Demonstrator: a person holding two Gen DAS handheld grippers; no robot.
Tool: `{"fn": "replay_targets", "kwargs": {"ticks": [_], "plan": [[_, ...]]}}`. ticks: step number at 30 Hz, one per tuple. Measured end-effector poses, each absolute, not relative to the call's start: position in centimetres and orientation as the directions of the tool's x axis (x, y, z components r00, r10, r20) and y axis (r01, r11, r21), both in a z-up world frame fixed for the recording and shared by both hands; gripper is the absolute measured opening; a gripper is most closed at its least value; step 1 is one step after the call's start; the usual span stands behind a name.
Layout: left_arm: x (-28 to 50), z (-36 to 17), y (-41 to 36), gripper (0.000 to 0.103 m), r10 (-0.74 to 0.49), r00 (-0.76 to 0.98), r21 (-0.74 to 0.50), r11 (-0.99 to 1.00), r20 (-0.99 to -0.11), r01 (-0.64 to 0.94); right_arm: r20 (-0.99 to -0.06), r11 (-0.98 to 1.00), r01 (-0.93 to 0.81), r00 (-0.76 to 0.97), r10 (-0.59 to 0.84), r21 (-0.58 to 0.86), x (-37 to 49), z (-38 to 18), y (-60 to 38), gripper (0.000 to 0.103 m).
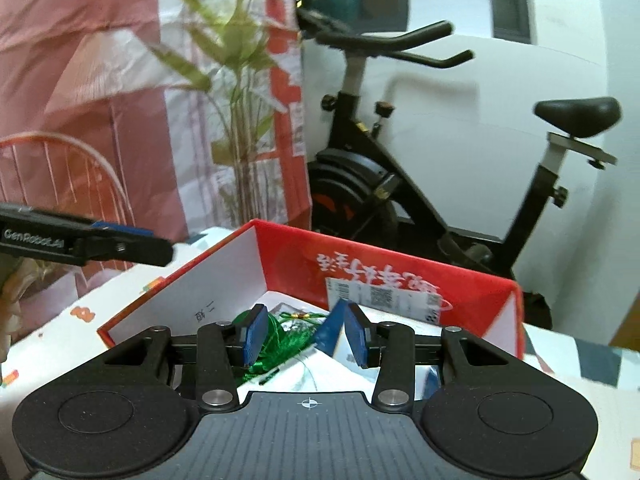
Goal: Organize soft objects
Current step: 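Lower the green ball into the red box and open the left gripper, then move the left tool down to the grey knit sock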
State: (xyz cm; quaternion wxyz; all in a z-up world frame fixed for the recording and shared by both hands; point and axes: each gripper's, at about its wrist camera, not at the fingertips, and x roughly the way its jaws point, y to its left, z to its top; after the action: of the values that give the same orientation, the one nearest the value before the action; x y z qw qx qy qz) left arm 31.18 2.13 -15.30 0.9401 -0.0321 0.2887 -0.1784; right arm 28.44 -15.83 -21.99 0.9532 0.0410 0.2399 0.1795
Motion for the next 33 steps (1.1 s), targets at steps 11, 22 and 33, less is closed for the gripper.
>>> {"fn": "replay_targets", "kwargs": {"ticks": [11, 22, 33], "plan": [[25.5, -16.5, 4.0, 0.047, -0.330, 0.798, -0.205, 0.943, -0.504, 0.260, -0.375, 0.956, -0.232, 0.882, 0.284, 0.178, 21.8, -22.6, -19.0, 0.040], [22.1, -20.3, 5.3, 0.047, -0.278, 0.780, -0.224, 0.958, -0.561, 0.180, -0.359, 0.979, -0.110, 0.918, 0.167, 0.173, 17.0, -24.7, -21.5, 0.040], [21.5, -23.4, 5.4, 0.047, -0.267, 0.737, -0.244, 0.959, -0.621, 0.143, -0.441, 0.970, 0.007, 0.891, 0.105, 0.245, 14.6, -29.9, -22.6, 0.047]]}}
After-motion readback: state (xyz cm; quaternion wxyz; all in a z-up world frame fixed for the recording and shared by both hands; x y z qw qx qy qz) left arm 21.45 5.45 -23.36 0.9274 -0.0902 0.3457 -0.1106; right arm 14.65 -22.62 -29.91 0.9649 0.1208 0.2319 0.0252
